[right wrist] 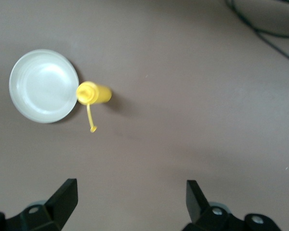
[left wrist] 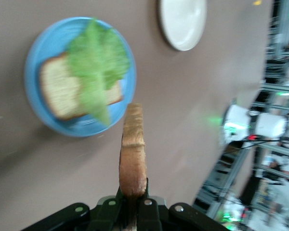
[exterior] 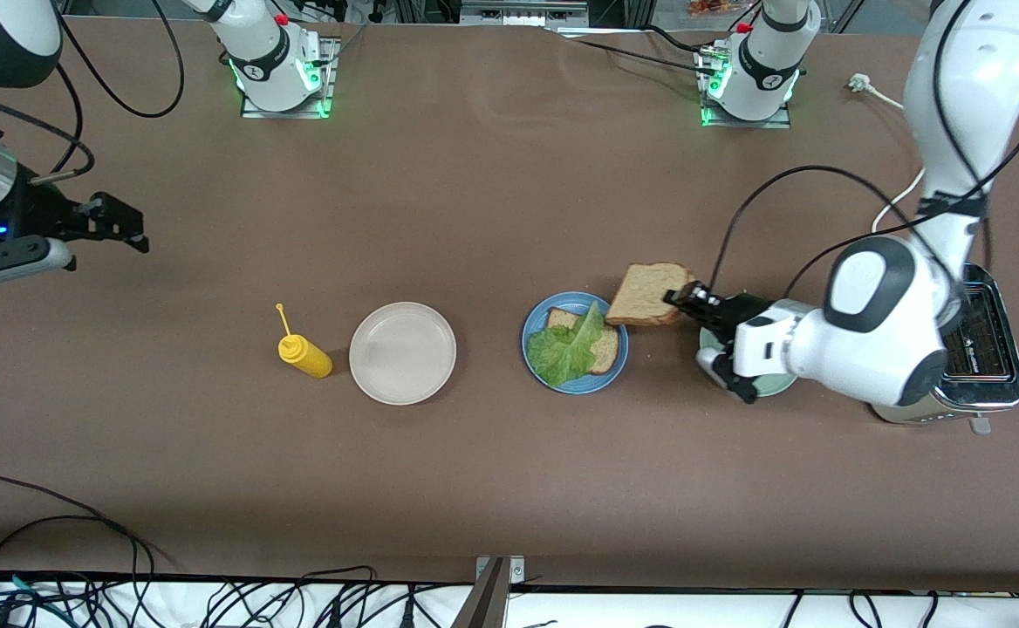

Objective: Make sandwich in blue plate with both arms
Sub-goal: 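Carry the bread slice with the left gripper and lower it onto the lettuce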

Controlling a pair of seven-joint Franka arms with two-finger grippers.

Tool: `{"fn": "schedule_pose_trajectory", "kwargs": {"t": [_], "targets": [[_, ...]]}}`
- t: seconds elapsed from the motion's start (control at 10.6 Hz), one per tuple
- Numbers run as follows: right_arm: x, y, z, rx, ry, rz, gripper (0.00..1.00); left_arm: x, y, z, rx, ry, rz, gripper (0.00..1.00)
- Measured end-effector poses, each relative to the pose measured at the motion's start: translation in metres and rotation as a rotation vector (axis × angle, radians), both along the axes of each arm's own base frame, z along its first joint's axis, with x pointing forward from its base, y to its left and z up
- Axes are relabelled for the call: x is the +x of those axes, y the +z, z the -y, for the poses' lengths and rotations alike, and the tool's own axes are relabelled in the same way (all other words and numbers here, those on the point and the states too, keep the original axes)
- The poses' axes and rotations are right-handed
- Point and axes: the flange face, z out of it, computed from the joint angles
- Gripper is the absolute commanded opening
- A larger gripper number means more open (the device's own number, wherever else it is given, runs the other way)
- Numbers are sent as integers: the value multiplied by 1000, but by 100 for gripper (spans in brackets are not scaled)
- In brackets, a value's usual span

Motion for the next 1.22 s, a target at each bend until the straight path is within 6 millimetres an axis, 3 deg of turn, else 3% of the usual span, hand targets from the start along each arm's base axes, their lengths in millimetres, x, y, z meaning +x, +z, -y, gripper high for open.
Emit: {"fn": "schedule_pose_trajectory", "kwargs": {"t": [0.19, 0.38, 0.66, 0.94, 1.03, 1.13, 1.22], "targets": [[3, 2, 7, 1, -22, 41, 100, 1, -25, 31, -111, 57, -56, 0], [-4, 17, 1, 9, -90, 57, 100, 6, -46, 50, -122, 103, -32, 0], [-13, 26, -5, 12, -115, 45, 100, 9, -94, 56, -122, 149, -47, 0], [-16, 22, -4, 4, -143, 8, 100, 8, -106, 57, -123, 152, -59, 5], [-16, 22, -3, 0, -156, 5, 100, 10, -113, 58, -121, 167, -53, 27], [-16, 21, -3, -10, -170, 4, 100, 11, -123, 60, -117, 185, -47, 99], [-16, 21, -4, -16, -176, 4, 100, 10, -131, 64, -115, 193, -45, 100]]}}
